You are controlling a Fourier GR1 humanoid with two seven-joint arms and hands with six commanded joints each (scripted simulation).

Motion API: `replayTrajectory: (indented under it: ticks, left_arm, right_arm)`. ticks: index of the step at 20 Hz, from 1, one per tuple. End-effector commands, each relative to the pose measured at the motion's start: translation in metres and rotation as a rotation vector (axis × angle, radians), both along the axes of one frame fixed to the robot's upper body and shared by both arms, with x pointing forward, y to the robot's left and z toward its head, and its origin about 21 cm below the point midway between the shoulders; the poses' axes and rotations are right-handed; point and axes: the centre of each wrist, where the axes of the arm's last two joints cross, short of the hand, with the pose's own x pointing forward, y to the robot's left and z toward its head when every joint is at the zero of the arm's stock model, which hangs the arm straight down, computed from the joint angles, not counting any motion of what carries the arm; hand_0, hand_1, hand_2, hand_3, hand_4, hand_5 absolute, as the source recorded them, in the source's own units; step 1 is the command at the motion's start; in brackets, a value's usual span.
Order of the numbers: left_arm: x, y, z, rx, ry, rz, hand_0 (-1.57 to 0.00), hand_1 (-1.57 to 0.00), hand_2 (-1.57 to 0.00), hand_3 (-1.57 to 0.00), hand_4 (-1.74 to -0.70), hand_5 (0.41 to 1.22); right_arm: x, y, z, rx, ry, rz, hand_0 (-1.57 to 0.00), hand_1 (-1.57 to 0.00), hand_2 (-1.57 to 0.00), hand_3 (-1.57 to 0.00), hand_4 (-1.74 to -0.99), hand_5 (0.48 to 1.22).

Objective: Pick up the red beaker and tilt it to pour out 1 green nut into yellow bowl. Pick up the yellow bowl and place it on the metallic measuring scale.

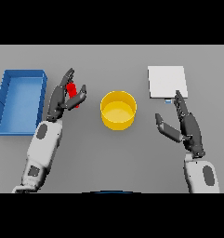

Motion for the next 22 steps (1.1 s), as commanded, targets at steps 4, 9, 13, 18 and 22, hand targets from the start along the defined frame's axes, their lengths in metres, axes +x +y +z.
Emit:
replayTrajectory:
  ticks: [4, 9, 13, 18, 22]
  left_arm:
    - [0.004, -0.011, -0.002, -0.056, -0.015, 0.025, -0.94, -0.92, -0.92, -0.83, -1.42, 0.943]
    - [0.007, -0.018, -0.002, -0.035, -0.04, 0.018, -1.36, -1.36, -1.36, -1.18, -1.62, 1.13]
    - [0.006, -0.017, 0.0, -0.002, -0.048, -0.008, -1.49, -1.48, -1.48, -1.41, -1.53, 1.184]
    - [0.012, -0.014, 0.023, 0.002, -0.093, 0.002, -1.54, -1.54, -1.54, -1.52, -1.5, 1.209]
    - [0.013, -0.019, 0.048, 0.079, -0.156, -0.041, -1.56, -1.56, -1.56, -1.55, -1.5, 1.216]
  right_arm:
    - [-0.001, -0.001, 0.004, 0.006, -0.002, -0.007, 0.0, 0.0, 0.0, 0.0, -1.29, 0.646]
    - [-0.001, -0.003, 0.002, -0.004, -0.008, -0.007, 0.0, 0.0, 0.0, 0.0, -1.29, 0.649]
    - [-0.003, -0.001, 0.0, -0.009, -0.018, -0.003, 0.0, 0.0, 0.0, 0.0, -1.287, 0.65]
    - [-0.005, -0.002, 0.001, -0.001, -0.017, 0.0, 0.0, 0.0, 0.0, 0.0, -1.294, 0.659]
    - [-0.001, 0.003, 0.004, -0.015, -0.027, 0.002, 0.0, 0.0, 0.0, 0.0, -1.289, 0.664]
